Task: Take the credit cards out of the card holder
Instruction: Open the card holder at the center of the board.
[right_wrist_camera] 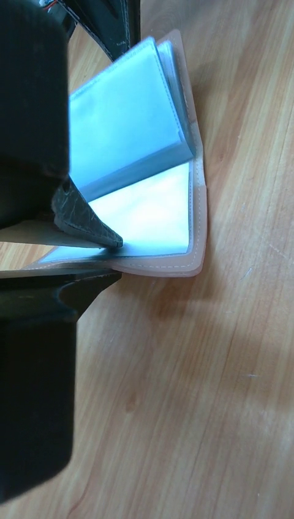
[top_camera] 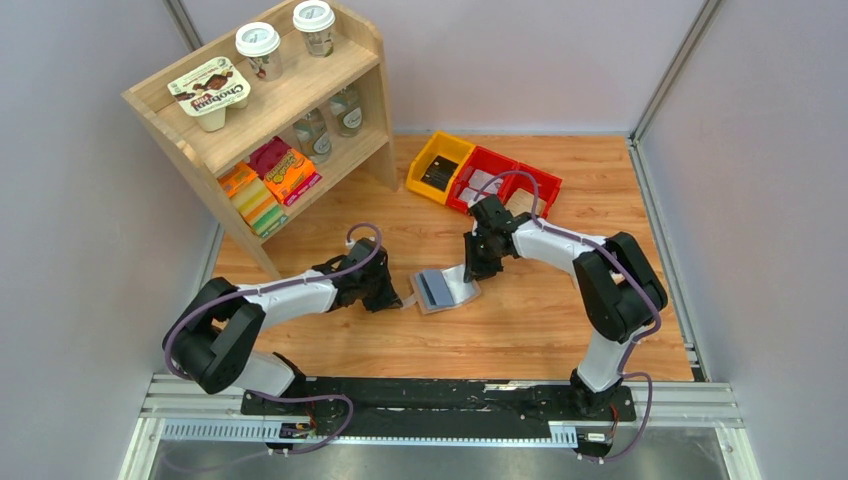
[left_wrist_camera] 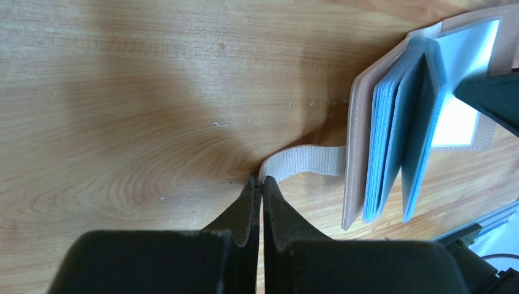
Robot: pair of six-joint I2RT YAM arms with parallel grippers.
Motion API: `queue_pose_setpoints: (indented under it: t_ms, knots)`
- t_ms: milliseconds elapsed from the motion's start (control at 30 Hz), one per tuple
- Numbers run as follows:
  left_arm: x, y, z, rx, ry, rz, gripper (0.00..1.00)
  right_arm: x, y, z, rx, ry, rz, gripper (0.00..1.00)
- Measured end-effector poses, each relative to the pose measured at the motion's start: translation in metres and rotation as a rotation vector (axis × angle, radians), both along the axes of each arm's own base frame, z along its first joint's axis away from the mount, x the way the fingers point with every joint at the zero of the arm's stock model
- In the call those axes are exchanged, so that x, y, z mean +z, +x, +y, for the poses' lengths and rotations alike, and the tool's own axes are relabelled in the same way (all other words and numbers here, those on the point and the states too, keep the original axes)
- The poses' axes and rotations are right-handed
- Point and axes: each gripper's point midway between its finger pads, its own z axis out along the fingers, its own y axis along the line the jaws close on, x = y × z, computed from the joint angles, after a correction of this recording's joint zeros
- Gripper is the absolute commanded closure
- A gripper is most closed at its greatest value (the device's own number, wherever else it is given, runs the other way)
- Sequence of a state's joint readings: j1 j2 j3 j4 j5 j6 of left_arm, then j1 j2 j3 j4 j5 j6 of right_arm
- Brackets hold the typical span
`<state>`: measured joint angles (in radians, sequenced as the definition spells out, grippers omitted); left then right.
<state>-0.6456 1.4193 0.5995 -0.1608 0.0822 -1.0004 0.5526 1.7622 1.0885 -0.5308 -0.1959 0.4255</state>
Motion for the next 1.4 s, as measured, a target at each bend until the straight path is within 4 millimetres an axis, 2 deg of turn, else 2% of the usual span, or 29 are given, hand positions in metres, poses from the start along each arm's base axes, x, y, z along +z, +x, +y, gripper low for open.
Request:
queue_pose_setpoints:
  t_ms: [100, 233, 367, 400, 500, 633, 733, 833, 967, 1067, 1200, 1267, 1400]
  knots:
    - [0.0, -0.001, 0.0, -0.012, 0.008, 0.002, 1.0, -0.009, -0.001, 0.0, -0.005, 0.007, 0.02, 0.76]
    - [0.002, -0.002, 0.001, -0.041, 0.019, 0.003, 1.0, -0.01, 0.001, -0.001, -0.016, 0.02, 0.032, 0.68]
    - [0.016, 0.002, -0.004, -0.082, 0.017, -0.016, 1.0, -0.009, 0.0, 0.002, -0.015, 0.035, 0.036, 0.58]
    - [0.026, 0.005, -0.008, -0.093, 0.002, -0.035, 1.0, -0.008, 0.0, 0.003, -0.016, 0.04, 0.037, 0.51]
    - [0.058, 0.018, -0.023, -0.117, -0.061, -0.098, 1.0, -0.005, 0.001, 0.006, -0.02, 0.06, 0.035, 0.41]
    - [0.118, 0.039, -0.056, -0.174, -0.152, -0.221, 1.0, -0.001, 0.002, 0.004, -0.035, 0.052, 0.01, 0.25]
    - [0.161, 0.046, -0.085, -0.237, -0.219, -0.308, 1.0, 0.004, 0.003, -0.009, -0.072, 0.012, -0.036, 0.18]
    - [0.178, 0.05, -0.104, -0.275, -0.259, -0.336, 1.0, 0.016, 0.005, -0.022, -0.113, -0.017, -0.098, 0.17]
    - [0.16, 0.049, -0.106, -0.28, -0.234, -0.293, 1.0, 0.037, 0.011, -0.027, -0.143, -0.01, -0.172, 0.2]
    - [0.139, 0.045, -0.092, -0.247, -0.202, -0.253, 1.0, 0.045, 0.013, -0.024, -0.139, 0.014, -0.191, 0.24]
    - [0.1, 0.029, -0.049, -0.149, -0.13, -0.181, 1.0, 0.047, 0.009, -0.013, -0.115, 0.074, -0.174, 0.26]
    - [0.085, 0.022, -0.027, -0.1, -0.082, -0.158, 1.0, 0.049, 0.007, -0.006, -0.102, 0.11, -0.161, 0.26]
    - [0.06, 0.011, 0.005, -0.041, 0.022, -0.122, 1.0, 0.049, 0.006, 0.01, -0.089, 0.18, -0.135, 0.26]
